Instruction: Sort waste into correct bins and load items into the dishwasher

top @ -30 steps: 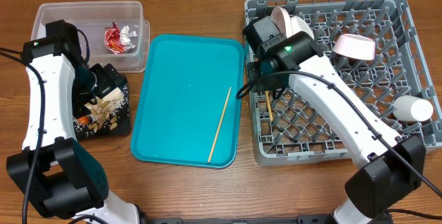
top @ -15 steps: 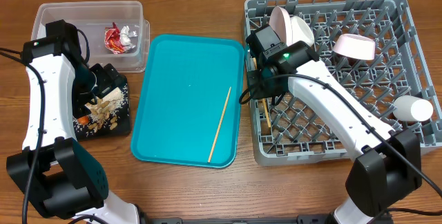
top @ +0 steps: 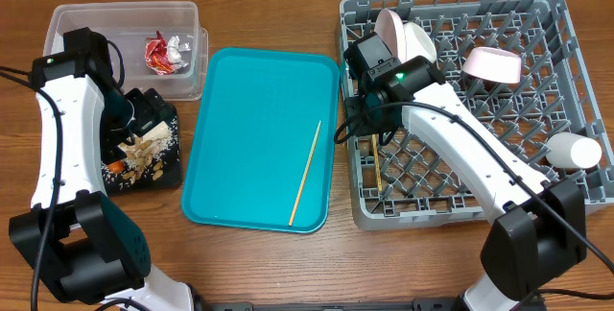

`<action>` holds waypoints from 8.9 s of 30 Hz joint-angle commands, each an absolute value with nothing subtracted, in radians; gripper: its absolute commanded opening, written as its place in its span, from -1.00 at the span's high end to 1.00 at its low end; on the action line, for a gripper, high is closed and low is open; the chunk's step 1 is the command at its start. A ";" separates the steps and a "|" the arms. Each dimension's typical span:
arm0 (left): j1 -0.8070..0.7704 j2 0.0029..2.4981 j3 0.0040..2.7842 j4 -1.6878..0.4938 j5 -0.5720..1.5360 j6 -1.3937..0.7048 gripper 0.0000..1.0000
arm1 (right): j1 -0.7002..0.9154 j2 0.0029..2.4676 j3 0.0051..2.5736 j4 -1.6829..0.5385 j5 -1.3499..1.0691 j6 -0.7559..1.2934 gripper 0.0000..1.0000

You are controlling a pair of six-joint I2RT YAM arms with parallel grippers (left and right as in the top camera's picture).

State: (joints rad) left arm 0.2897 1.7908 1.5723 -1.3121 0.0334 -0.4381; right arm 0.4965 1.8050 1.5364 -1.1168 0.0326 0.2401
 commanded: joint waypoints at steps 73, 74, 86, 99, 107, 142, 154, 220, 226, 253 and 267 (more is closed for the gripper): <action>0.287 1.784 1.573 -1.309 0.027 -0.442 -1.00 | 0.690 1.912 1.720 -1.189 0.051 0.596 0.88; 0.287 1.784 1.573 -1.309 0.026 -0.442 -1.00 | 0.680 1.887 1.720 -1.197 0.070 0.578 0.88; 0.287 1.784 1.573 -1.309 0.027 -0.442 -1.00 | 0.469 1.842 1.693 -1.291 0.084 0.339 0.88; 0.287 1.784 1.573 -1.308 0.027 -0.442 -1.00 | 0.459 1.842 1.604 -1.226 -0.013 0.189 0.10; 0.284 1.784 1.573 -1.328 0.062 -0.416 -1.00 | 0.455 1.814 1.606 -1.208 0.044 0.319 -0.02; -0.099 0.677 1.019 -1.056 0.012 -0.184 -1.00 | 0.129 0.790 0.957 -0.947 0.044 0.239 -1.00; -0.099 0.648 1.018 -1.178 0.012 -0.184 -1.00 | 0.129 0.757 0.957 -1.087 0.044 0.239 -1.00; -0.099 0.648 1.018 -1.178 0.012 -0.184 -1.00 | 0.049 0.003 0.008 -0.081 -0.047 -0.023 -1.00; -0.099 0.648 1.018 -1.177 0.011 -0.184 -1.00 | 0.049 0.003 0.008 -0.081 -0.047 -0.023 -1.00; -0.052 0.003 0.004 0.012 0.015 -0.005 -1.00 | 0.049 0.003 0.008 -0.081 -0.047 -0.023 -1.00; -0.052 0.005 0.005 -0.075 0.034 -0.006 -1.00 | 0.049 0.003 0.008 -0.081 -0.047 -0.023 -1.00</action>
State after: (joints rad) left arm -0.0628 0.0132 0.0090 -0.0757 0.0193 -0.0223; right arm 0.0528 0.0109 0.0181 -0.0895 -0.0452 -0.0200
